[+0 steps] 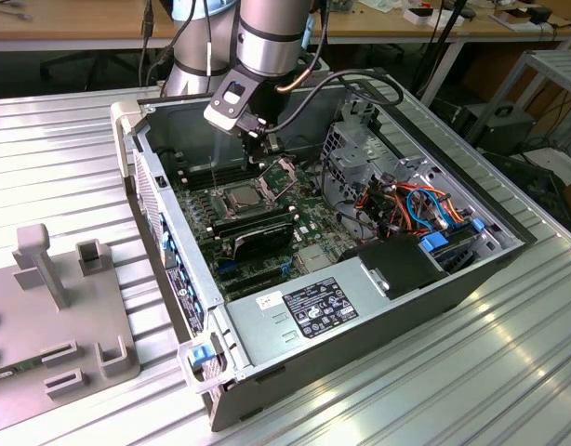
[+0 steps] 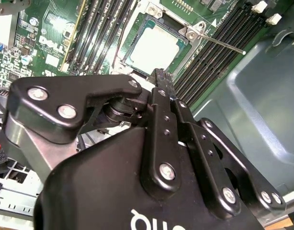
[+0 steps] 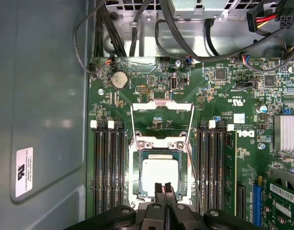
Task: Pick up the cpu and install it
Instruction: 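Place the cpu into insertion slot, then close the cpu cover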
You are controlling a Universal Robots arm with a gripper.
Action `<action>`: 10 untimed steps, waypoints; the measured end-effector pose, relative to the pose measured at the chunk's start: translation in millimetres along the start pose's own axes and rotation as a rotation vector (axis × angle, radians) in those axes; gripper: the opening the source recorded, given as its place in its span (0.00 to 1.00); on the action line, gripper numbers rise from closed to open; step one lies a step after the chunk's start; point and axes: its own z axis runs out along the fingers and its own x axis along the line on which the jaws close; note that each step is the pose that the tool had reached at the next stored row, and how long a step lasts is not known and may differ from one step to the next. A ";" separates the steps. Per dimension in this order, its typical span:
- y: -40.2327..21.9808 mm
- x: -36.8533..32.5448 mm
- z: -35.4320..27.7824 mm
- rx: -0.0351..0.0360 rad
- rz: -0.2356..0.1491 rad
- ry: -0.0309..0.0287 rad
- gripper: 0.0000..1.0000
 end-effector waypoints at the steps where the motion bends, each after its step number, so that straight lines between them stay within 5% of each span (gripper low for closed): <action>1: 0.0 0.0 0.1 0.0000 0.000 0.0000 0.11; 10: -0.1 0.0 1.7 0.0000 0.000 0.0001 0.11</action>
